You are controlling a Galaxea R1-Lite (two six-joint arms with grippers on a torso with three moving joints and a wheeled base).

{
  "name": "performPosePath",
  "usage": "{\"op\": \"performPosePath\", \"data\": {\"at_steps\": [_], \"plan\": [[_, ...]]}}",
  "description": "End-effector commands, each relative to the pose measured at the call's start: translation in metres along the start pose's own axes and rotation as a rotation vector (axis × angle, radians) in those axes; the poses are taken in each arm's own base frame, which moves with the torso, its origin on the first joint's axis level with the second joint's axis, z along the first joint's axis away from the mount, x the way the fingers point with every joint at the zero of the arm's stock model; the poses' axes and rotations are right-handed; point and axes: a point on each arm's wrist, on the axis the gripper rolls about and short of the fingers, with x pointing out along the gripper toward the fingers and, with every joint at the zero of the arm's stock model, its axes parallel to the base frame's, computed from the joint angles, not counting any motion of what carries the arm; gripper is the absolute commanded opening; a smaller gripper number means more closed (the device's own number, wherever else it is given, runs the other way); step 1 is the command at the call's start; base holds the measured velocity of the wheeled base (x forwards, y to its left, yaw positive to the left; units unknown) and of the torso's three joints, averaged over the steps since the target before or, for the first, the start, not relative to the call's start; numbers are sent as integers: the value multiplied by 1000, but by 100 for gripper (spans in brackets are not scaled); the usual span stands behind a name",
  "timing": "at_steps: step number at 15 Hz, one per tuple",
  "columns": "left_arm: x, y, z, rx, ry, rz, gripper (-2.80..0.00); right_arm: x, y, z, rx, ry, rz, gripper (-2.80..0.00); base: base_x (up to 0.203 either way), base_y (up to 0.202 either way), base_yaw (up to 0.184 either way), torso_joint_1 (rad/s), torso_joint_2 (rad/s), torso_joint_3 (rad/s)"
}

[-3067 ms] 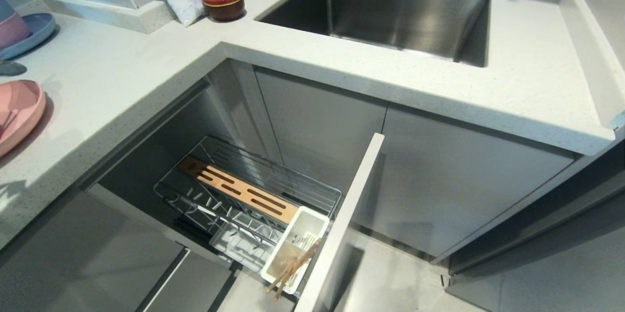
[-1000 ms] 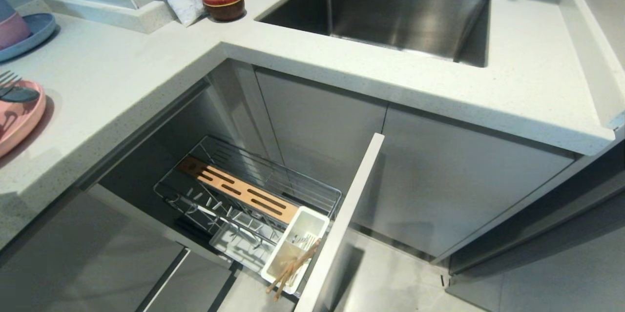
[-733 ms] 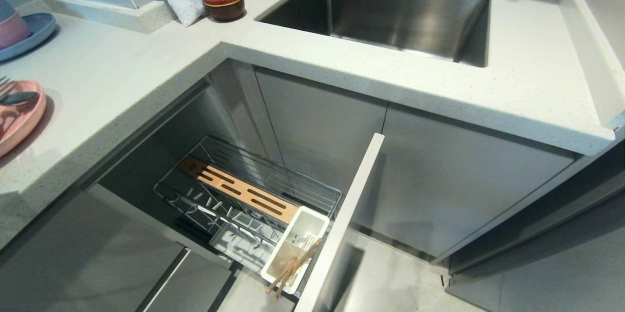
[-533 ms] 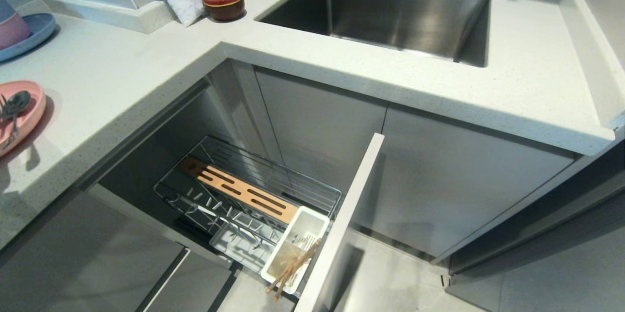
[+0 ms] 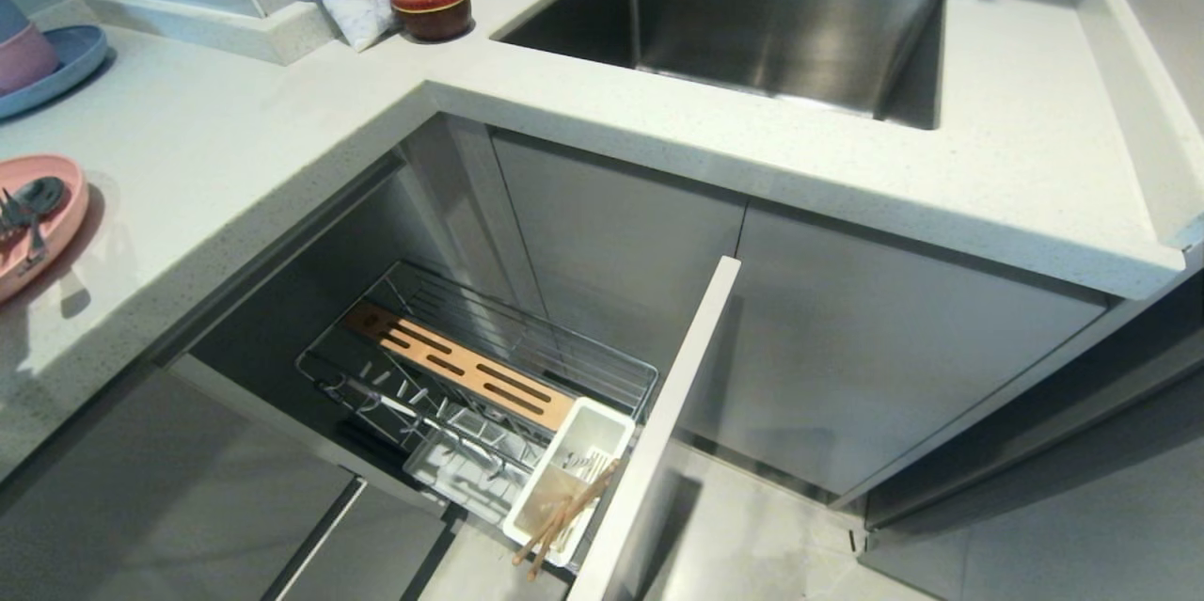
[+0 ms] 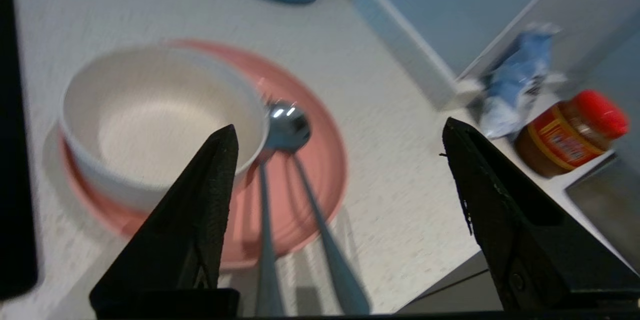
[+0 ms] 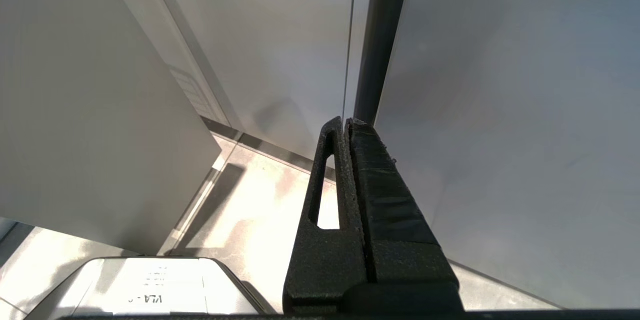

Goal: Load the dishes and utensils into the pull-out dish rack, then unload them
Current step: Take the spoon out of the cupboard, then take the chopsticks out of the cupboard

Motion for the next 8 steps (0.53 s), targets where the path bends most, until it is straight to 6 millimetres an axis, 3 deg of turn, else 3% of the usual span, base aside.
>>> {"op": "performPosePath", "data": {"at_steps": [1, 2, 6, 8], "plan": [[-8, -15, 23, 10, -75, -71, 0, 0, 0, -1, 0, -2, -1, -280, 0, 0, 0, 0, 0, 0], [-11, -23, 33, 16, -104, -106, -280, 0, 0, -1, 0, -2, 1, -280, 0, 0, 0, 0, 0, 0], [-24, -60, 82, -32, -168, -261, -280, 0, 0, -1, 0, -2, 1, -280, 0, 0, 0, 0, 0, 0], [-27, -76, 94, -82, -113, -335, -280, 0, 0, -1, 0, -2, 1, -280, 0, 0, 0, 0, 0, 0]]}}
